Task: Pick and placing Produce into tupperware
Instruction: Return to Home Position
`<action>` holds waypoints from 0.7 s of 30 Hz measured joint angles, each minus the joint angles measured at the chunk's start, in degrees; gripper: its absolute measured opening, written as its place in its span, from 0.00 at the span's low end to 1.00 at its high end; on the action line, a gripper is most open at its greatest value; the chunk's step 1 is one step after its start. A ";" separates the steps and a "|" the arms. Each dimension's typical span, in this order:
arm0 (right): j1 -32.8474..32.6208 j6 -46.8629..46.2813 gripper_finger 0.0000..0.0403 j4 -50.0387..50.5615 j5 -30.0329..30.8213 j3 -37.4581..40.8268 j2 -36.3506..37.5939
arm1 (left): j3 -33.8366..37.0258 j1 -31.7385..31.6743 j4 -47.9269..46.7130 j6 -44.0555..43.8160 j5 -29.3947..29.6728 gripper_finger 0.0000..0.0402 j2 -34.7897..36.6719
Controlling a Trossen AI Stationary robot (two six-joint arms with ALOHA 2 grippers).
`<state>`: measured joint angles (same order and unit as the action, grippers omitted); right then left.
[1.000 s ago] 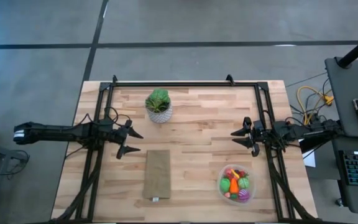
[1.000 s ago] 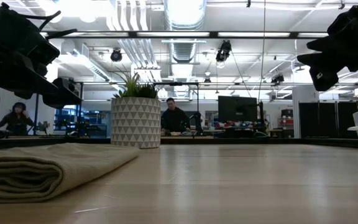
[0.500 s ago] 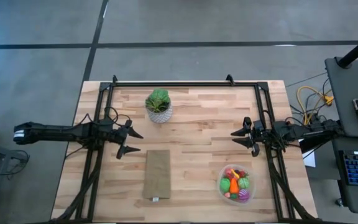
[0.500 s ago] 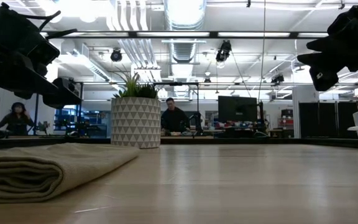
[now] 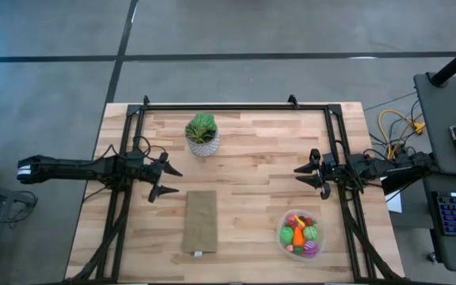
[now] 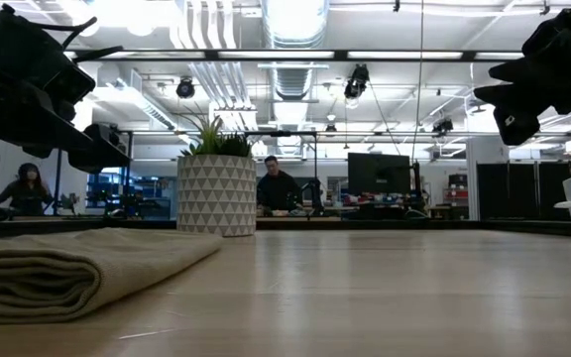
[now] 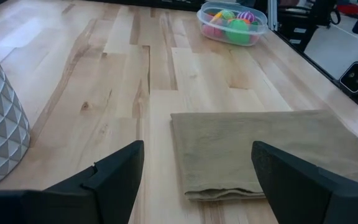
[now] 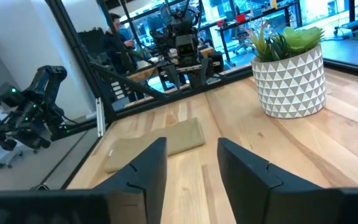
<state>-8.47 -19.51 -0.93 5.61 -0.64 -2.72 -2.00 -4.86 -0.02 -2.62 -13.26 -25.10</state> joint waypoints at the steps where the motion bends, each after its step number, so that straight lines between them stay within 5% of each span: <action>1: 0.00 0.00 0.33 0.00 0.00 0.00 0.00 | 0.00 0.01 0.01 -0.01 0.00 0.71 0.00; 21: 0.00 0.00 0.33 0.00 0.00 0.00 0.00 | 0.00 -0.01 -0.01 0.01 0.00 0.71 0.00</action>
<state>-8.47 -19.51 -0.93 5.61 -0.64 -2.72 -2.00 -4.86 -0.03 -2.61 -13.26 -25.10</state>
